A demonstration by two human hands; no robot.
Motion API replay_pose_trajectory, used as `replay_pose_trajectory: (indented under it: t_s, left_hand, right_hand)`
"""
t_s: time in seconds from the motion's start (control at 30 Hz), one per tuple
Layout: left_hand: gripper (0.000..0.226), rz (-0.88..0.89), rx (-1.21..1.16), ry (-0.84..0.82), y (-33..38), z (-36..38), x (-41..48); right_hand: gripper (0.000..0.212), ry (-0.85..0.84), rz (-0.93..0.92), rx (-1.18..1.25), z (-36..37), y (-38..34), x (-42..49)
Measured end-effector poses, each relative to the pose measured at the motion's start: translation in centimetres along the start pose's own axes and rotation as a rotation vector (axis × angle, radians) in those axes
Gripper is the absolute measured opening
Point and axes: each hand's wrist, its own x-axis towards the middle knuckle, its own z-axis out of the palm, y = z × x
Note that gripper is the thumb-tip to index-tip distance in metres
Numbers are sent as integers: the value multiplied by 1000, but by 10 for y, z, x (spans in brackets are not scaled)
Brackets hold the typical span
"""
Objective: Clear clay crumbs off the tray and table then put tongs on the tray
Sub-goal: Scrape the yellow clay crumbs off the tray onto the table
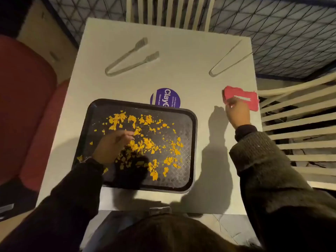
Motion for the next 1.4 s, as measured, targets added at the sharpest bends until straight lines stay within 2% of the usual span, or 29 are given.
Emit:
replay_pose_trajectory:
  t_s: [0.13,0.2,0.27,0.33,0.37,0.4,0.47,0.5,0.57,0.6,0.63,0.67,0.73,0.8,0.87,0.97,1.0,1.07,1.1,1.23,1.4]
  left_hand:
    - [25,-23,87,-14,-14,6,5]
    - [22,-58,107,-9,-21,12,4]
    - [22,-54,122,6,-26,18,4]
    - [21,-24,154,3,-31,22,4]
    - [19,-13,158,0,-34,25,5]
    - [17,1,169,3,-34,26,4]
    - [20,28,215,-6,-32,24,2]
    - [26,35,224,-11,-32,26,0]
    - [33,69,229,12,-29,31,-2]
    - [28,58,215,14,-24,33,-4]
    - [14,33,196,0,-23,36,-5]
    - [19,17,177,0,-21,37,-6]
    - [52,5,159,6,-19,34,-9]
    - [63,-6,128,1,-15,28,-12]
    - [52,-47,71,33,-17,22,-17]
    - [16,-73,24,84,-14,7,-25]
    - [18,-82,47,88,-13,0,-29]
    - [44,-78,118,113,-27,-14,-34]
    - [49,-78,116,142,-34,-21,-35]
    - [30,-295,41,286,-61,-49,-35]
    - [41,-452,102,355,-95,-77,-20]
  right_hand:
    - [31,84,92,-114,-11,1,37]
    - [33,14,104,-175,-9,8,50]
    - [39,-56,153,-177,11,58,94]
    - [51,-48,194,-167,48,151,166]
    - [53,-27,212,-133,55,168,179]
    - [51,-29,262,-75,54,163,172]
    - [38,0,296,8,24,92,119]
    - [33,-9,286,-25,11,57,94]
    - [28,-9,264,-88,0,39,83]
    - [26,3,242,-121,-4,35,79]
    - [25,15,226,-145,-6,31,76]
    - [24,34,206,-179,-9,28,72]
    - [23,66,144,-228,-11,23,62]
    - [22,44,58,-198,-12,14,47]
    - [21,1,-48,-97,-8,7,29]
    - [24,-11,-139,34,2,-7,-9]
    - [26,-17,-135,80,6,-11,-25]
    - [25,-42,-96,149,15,-17,-56]
    - [24,-60,-73,168,22,-19,-70]
    - [22,-123,13,216,47,-32,-125]
    - [10,-188,9,269,70,-48,-199]
